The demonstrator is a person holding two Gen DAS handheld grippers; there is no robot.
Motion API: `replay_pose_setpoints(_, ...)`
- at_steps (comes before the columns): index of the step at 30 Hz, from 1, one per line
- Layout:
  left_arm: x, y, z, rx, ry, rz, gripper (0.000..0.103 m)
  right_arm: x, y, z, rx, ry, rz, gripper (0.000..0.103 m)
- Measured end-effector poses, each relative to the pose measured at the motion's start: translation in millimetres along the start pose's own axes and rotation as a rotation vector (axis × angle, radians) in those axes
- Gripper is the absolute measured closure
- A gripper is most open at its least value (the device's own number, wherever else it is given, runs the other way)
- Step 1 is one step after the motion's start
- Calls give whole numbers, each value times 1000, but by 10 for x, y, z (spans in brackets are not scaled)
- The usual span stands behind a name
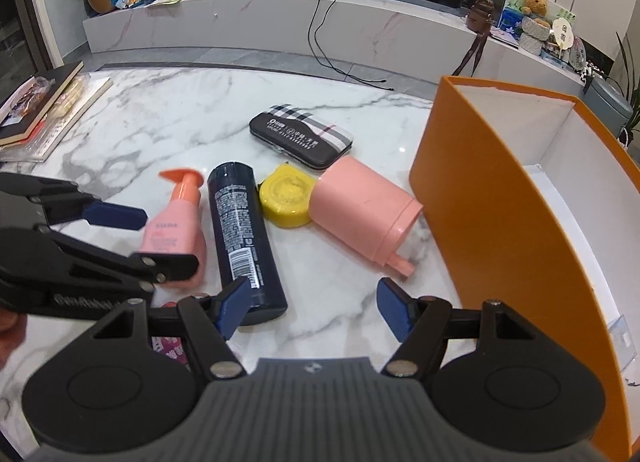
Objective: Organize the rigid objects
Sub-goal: 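Grasp the pink pump bottle with the left tool while the right tool grasps the dark blue spray can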
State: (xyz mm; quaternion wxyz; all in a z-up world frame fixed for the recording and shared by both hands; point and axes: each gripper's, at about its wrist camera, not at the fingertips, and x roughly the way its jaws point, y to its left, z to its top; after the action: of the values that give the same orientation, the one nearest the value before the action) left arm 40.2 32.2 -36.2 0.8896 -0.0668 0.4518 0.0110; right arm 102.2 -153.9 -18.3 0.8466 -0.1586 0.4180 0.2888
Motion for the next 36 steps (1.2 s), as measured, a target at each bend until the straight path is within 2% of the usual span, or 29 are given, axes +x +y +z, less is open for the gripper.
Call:
replay_pose_setpoints(9, -62, 300, 1, -39, -17, 47, 20, 176, 187, 70, -34, 12, 30, 32)
replay_pose_setpoints(16, 3, 343, 19, -6, -51, 87, 20, 421, 393, 87, -99, 36, 42, 32)
replay_pose_setpoints(21, 37, 385, 52, -6, -75, 80, 20, 576, 468, 72, -124, 47, 49, 38)
replay_pose_setpoints(30, 193, 445, 57, 39, -87, 57, 20, 675, 460, 127, -113, -5, 89, 41)
replay_pose_setpoints(36, 264, 477, 32, 47, -92, 39, 23, 680, 467, 145, -140, -21, 109, 49)
